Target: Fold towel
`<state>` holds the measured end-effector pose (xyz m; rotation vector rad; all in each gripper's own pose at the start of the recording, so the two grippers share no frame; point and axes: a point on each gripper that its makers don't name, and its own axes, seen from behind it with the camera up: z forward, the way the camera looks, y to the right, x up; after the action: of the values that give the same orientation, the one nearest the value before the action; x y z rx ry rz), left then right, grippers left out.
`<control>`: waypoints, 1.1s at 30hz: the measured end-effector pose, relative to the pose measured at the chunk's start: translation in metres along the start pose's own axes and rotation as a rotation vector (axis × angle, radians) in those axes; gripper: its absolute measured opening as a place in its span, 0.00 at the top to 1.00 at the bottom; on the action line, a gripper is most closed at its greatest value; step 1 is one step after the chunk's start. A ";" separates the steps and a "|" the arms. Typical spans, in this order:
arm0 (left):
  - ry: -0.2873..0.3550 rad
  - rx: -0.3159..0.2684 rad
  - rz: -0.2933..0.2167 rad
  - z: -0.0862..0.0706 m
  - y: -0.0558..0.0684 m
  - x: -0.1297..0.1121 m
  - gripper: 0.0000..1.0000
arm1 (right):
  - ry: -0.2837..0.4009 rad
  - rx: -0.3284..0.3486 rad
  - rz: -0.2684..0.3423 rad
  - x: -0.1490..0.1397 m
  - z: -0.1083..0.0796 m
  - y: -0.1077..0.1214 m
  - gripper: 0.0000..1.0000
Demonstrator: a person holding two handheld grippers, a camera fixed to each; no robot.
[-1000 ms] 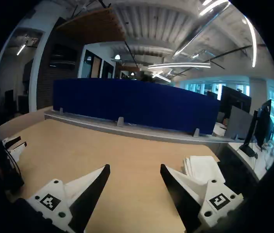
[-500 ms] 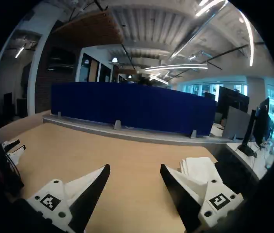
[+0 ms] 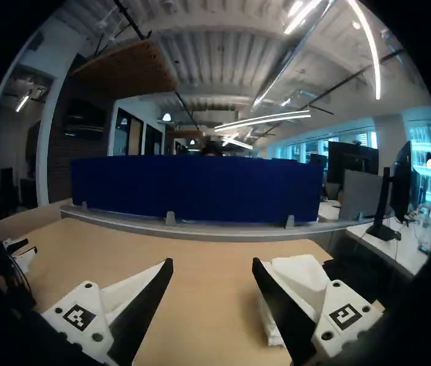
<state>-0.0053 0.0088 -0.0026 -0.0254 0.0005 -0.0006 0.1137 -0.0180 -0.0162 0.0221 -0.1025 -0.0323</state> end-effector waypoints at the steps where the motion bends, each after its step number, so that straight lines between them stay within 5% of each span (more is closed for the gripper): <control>1: 0.000 0.000 0.000 0.000 0.000 0.000 0.04 | 0.006 -0.007 0.007 -0.002 0.000 0.005 0.00; 12: 0.000 0.000 0.000 0.000 0.000 0.000 0.04 | 0.058 -0.034 0.052 -0.040 0.008 0.034 0.00; 23: 0.000 0.000 0.000 0.000 -0.001 0.000 0.04 | 0.067 -0.047 0.097 -0.095 0.029 0.036 0.00; 33: 0.000 0.000 0.000 0.000 -0.001 0.000 0.04 | 0.081 -0.070 0.079 -0.105 0.036 0.040 0.00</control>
<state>-0.0051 0.0083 -0.0027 -0.0255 0.0007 -0.0006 0.0066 0.0243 0.0097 -0.0505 -0.0212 0.0441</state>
